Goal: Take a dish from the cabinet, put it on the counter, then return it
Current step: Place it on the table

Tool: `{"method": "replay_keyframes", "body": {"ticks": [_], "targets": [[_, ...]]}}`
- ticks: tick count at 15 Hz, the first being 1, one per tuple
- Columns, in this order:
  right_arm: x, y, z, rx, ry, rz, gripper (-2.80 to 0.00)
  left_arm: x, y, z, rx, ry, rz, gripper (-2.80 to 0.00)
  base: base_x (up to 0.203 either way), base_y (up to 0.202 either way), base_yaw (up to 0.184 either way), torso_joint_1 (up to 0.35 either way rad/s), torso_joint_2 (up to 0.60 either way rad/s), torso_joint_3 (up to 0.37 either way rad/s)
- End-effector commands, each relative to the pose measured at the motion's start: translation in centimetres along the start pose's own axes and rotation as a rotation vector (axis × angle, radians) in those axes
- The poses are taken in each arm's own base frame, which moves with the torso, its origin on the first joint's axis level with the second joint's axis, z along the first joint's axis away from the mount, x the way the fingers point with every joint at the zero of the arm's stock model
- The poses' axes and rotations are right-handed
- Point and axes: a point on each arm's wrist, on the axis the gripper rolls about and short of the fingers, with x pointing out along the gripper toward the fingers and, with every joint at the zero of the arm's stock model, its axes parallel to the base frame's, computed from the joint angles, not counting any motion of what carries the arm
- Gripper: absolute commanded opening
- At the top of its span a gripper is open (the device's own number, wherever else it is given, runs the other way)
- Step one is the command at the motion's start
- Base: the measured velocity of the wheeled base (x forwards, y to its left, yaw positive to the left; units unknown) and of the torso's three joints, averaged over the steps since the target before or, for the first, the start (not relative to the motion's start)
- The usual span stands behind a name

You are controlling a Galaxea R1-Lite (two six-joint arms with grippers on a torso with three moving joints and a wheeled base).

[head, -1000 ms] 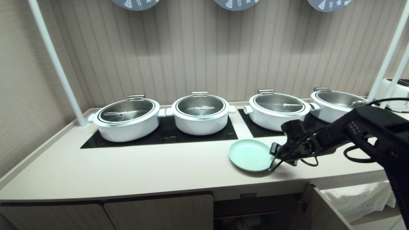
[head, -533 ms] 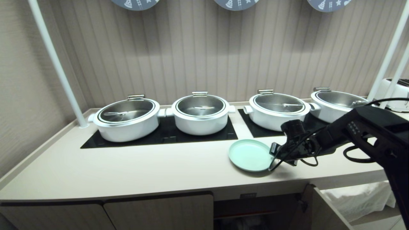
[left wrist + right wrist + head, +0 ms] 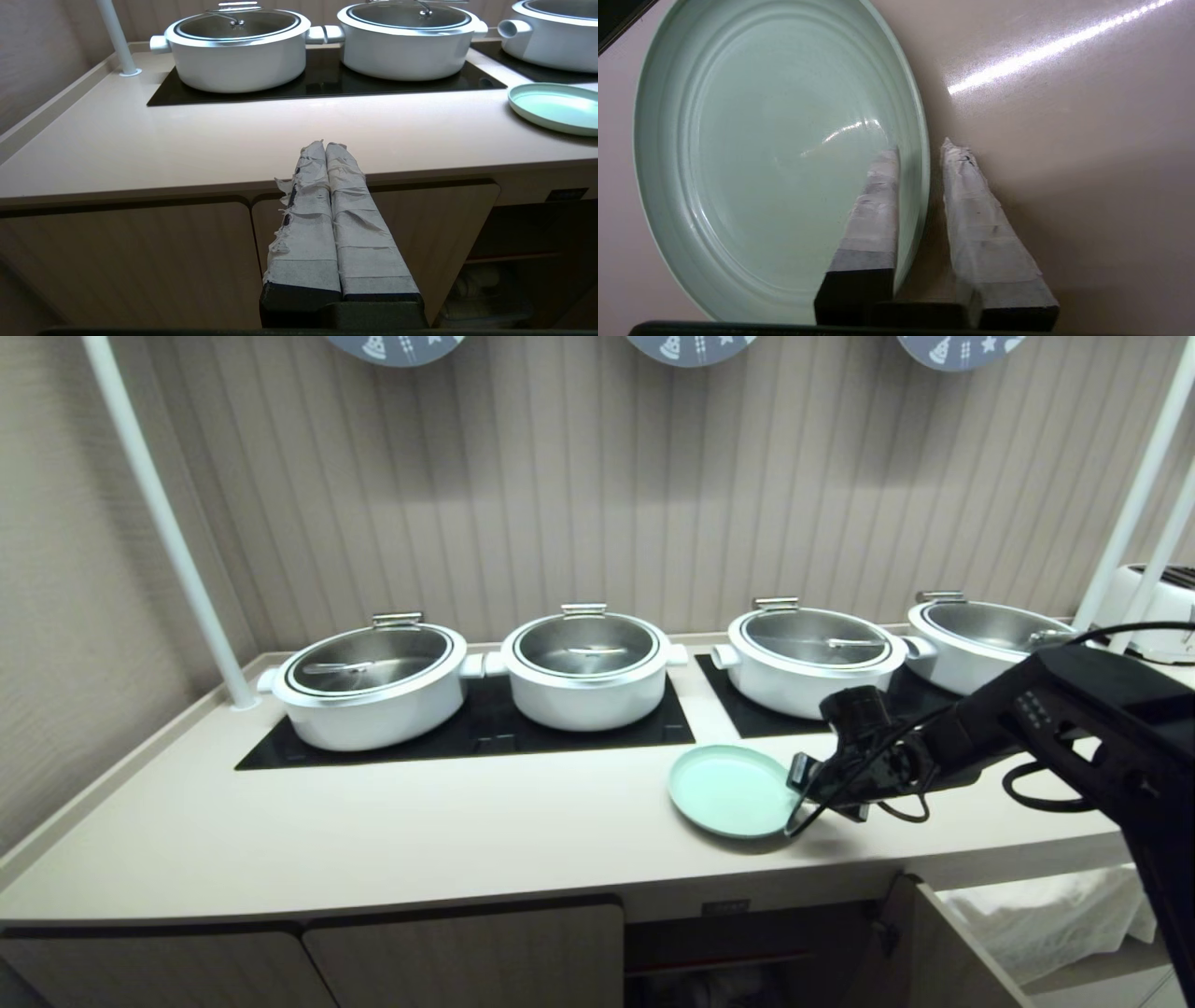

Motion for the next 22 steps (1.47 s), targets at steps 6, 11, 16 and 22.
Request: {"method": "replay_keyframes", "body": {"ticks": [6, 11, 16, 22], "targets": [[0.0, 0.1, 0.0, -0.003, -0.011, -0.011, 0.00, 0.0, 0.0, 0.0, 0.000, -0.001, 0.001, -2.80, 0.000, 0.000, 0.000, 0.000, 0.00, 0.000], [-0.9, 0.8, 0.7, -0.035, -0.085, -0.035, 0.00, 0.0, 0.0, 0.0, 0.000, -0.001, 0.000, -2.80, 0.000, 0.000, 0.000, 0.000, 0.00, 0.000], [-2.8, 1.1, 0.5, -0.234, -0.215, -0.025, 0.00, 0.0, 0.0, 0.0, 0.000, -0.001, 0.000, -2.80, 0.000, 0.000, 0.000, 0.000, 0.00, 0.000], [-5.4, 0.0, -1.8, -0.414, -0.364, 0.018, -2.80, 0.0, 0.0, 0.0, 0.000, -0.001, 0.001, -2.80, 0.000, 0.000, 0.000, 0.000, 0.00, 0.000]]}}
